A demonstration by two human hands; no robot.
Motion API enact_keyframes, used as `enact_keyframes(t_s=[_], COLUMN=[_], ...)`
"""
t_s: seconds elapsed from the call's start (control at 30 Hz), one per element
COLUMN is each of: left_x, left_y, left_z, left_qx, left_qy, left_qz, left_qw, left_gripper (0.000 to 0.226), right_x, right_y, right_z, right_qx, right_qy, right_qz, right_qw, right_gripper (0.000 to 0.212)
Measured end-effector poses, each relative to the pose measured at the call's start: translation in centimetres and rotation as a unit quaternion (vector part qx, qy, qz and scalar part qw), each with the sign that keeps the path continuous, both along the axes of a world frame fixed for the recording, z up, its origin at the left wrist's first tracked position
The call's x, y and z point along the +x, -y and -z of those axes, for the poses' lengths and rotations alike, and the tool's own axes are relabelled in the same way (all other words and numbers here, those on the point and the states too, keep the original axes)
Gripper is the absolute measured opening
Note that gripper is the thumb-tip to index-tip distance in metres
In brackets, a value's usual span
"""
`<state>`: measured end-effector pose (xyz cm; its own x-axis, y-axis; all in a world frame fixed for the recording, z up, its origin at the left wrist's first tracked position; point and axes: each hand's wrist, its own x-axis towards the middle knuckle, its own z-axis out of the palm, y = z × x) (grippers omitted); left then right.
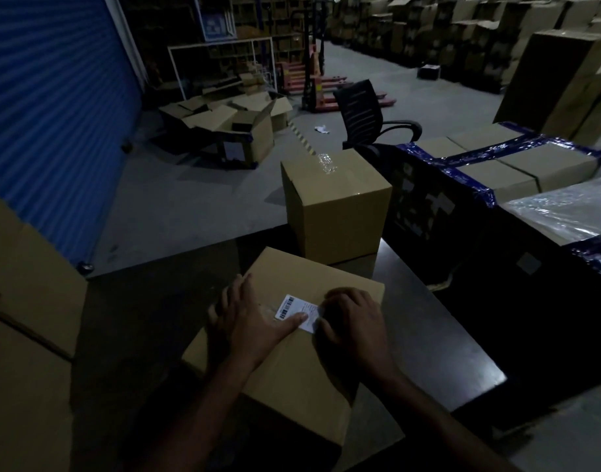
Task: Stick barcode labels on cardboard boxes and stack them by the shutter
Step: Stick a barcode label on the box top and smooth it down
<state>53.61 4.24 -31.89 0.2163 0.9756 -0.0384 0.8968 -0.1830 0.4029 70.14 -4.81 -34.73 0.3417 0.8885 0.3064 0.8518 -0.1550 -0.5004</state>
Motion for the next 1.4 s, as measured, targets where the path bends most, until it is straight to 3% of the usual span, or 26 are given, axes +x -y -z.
enact_keyframes(t_s=[1.4], left_x=[-0.3], left_y=[0.1], left_z=[-0.2], left_qx=[0.008], left_qy=[-0.014], left_qz=[0.007], left_qw=[1.0], left_gripper=[0.128], right_x=[-0.5], right_y=[-0.2], right_z=[-1.0], right_qx=[-0.033], right_qy=[-0.033], right_qz=[0.024], right_qw=[0.999], right_gripper=[0.027])
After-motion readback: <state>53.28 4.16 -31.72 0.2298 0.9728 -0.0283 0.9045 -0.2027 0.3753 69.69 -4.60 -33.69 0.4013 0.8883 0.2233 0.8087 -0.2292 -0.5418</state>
